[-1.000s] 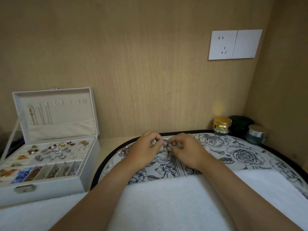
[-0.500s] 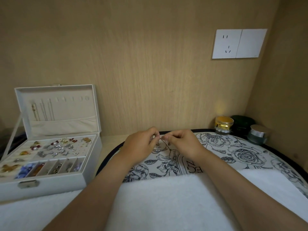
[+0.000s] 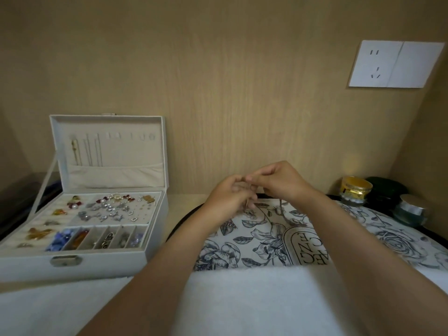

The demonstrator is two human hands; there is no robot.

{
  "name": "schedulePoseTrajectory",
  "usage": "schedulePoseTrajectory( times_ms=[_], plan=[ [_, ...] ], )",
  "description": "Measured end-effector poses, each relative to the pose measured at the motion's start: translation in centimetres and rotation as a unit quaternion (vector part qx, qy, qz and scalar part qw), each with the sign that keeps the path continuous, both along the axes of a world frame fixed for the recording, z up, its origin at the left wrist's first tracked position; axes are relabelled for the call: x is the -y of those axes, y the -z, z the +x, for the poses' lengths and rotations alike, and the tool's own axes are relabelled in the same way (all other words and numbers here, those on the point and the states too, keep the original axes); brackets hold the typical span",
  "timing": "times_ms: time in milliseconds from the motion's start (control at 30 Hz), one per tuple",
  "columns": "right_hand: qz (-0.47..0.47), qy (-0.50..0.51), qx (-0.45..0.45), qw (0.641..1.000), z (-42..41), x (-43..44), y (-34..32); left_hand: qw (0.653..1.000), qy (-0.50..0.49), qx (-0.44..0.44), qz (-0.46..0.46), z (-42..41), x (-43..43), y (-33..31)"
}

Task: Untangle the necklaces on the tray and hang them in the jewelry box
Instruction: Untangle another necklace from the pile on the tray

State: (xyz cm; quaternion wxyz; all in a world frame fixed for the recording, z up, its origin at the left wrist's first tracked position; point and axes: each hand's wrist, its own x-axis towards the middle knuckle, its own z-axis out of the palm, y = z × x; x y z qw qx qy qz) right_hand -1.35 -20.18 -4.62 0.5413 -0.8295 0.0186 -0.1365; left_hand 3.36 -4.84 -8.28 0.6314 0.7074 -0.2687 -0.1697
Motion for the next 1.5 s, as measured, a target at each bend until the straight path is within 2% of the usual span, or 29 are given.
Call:
schedulePoseTrajectory(
  times_ms=[67,200,333,667,833,1000,1300,1500],
  plan=[
    [0.009,-0.007,-0.006,1.0,0.7,0.0,0.6,1.0,-0.023,-0.012,-0.004,0.3,-0.2,0.0],
    [-0.021,-0.004,-0.037,0.999,1.3,-0.1,2.1,0.992,-0.074,0.081,0.064,1.2,-0.9,0.2],
    [-0.007,0.02,-0.033,0.999,1.3,-0.2,2.4,0.986,-0.091,0.121,0.063,1.5,-1.0,0.5],
    [-0.012,0.002,-0.006,1.0,1.4,-0.6,4.5,0.991,-0.082,0.095,0.052,1.8,-1.3,1.6],
    [-0.014,-0.027,-0.029,0.999,1.7,-0.4,4.7,0.995,-0.082,0.055,0.034,1.7,-1.5,2.3],
    [0.008,-0.049,-0.004,0.999,1.5,-0.1,4.0,0.994,-0.094,0.056,0.023,1.7,-1.1,1.7],
    [-0.052,-0.019,0.039,0.998,1.3,-0.4,4.0,0.986,-0.14,0.077,0.049,0.4,-0.3,1.0],
    [-0.011,-0.064,0.035,0.997,0.6,0.2,2.4,0.986,-0.149,0.067,0.044,-1.0,-0.8,-0.2]
  ],
)
